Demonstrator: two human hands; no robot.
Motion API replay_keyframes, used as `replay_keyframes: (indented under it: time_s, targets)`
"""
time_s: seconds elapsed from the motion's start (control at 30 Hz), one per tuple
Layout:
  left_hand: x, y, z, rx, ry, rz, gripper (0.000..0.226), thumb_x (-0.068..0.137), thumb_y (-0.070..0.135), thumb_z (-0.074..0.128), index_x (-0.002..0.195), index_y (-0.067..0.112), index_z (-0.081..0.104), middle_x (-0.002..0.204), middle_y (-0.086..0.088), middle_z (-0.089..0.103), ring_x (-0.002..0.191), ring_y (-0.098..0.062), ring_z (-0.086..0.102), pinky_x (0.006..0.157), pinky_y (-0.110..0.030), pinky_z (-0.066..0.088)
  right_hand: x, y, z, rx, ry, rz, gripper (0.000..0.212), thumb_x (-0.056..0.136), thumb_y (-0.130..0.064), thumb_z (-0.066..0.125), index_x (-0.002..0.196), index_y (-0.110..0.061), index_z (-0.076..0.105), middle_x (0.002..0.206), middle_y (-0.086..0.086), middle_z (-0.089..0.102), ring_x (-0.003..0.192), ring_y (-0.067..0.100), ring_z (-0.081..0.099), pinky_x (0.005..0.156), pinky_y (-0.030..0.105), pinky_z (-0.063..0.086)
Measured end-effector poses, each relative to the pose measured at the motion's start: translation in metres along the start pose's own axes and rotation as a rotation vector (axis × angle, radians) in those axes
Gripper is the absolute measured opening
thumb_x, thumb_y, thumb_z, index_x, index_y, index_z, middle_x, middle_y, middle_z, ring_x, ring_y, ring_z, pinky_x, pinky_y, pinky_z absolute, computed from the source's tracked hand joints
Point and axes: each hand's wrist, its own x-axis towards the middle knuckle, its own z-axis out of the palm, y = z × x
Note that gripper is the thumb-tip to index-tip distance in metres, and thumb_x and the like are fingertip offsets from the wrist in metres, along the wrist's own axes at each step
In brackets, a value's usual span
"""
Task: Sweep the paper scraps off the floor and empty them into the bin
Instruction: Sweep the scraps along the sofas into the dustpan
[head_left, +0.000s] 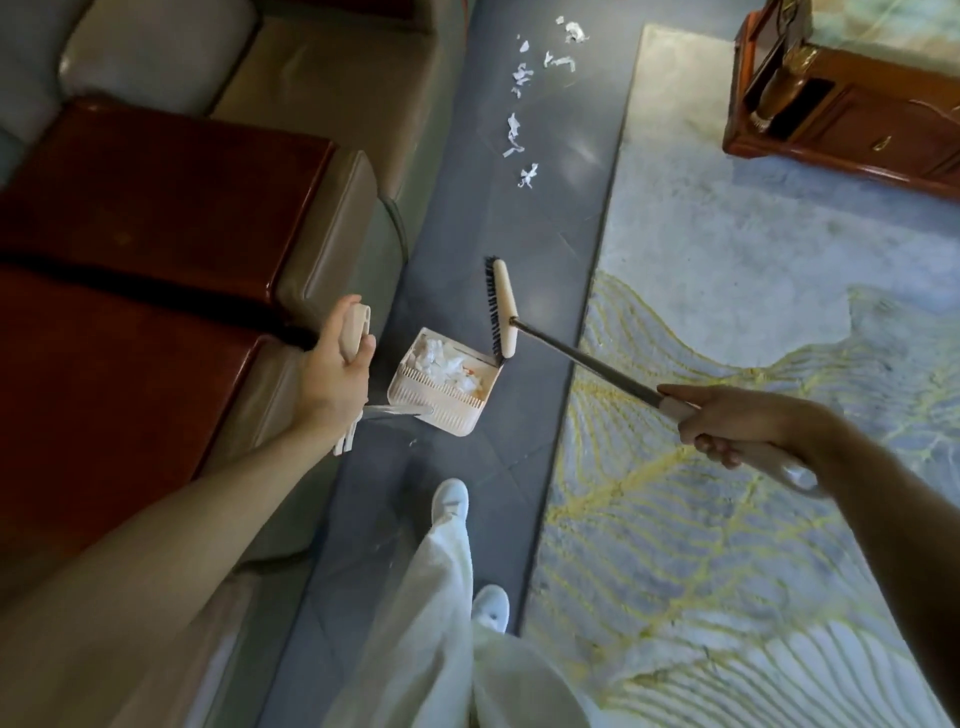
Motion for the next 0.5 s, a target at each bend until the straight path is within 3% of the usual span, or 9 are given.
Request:
replay_keyframes:
  time_s: [0.1,0.2,0.37,0.5]
  targets:
    - [-0.052,-0.009,-0.03,0.02,0.004,0.01,0.041,0.099,0.02,0.05,0.138,0.03,0.044,0.121,-0.004,0.062,0.098,-0.024,0.063,0.078,-0.03,0.045,-0.012,0.005,0.036,-0.041,0.016,-0.036,0.073,0.085,0.008,0.047,0.149,-0.025,0.032,0.042,0.001,0.046,0.033,0.012,0.039,0.035,0.019,0.035]
    - [-0.098,-0.024,-0.056,-0.017,0.038,-0.033,0.039,0.098,0.017,0.051,0.136,0.025,0.048,0.11,-0.006,0.064,0.094,-0.03,0.063,0.08,-0.039,0.052,-0.021,0.002,0.077,-0.1,0.03,-0.049,0.071,0.085,0.008,0.045,0.149,-0.02,0.03,0.038,0.001,0.047,0.029,0.012,0.041,0.033,0.017,0.035]
    - [-0.152,-0.068,-0.098,0.045,0.066,-0.098,0.036,0.096,0.022,0.053,0.13,0.034,0.051,0.088,0.004,0.063,0.065,-0.009,0.06,0.061,-0.026,0.043,-0.025,-0.016,0.142,-0.166,0.025,-0.052,0.067,0.086,0.008,0.044,0.148,-0.014,0.031,0.049,0.008,0.05,0.029,0.014,0.042,0.034,0.019,0.036]
    - [-0.172,-0.103,-0.121,0.011,0.017,-0.134,0.035,0.096,0.018,0.055,0.127,0.033,0.052,0.092,0.007,0.063,0.062,-0.012,0.061,0.064,-0.036,0.053,-0.015,-0.018,0.2,-0.336,0.034,-0.07,0.064,0.086,0.008,0.045,0.147,-0.001,0.027,0.053,0.013,0.051,0.038,0.019,0.044,0.039,0.024,0.037]
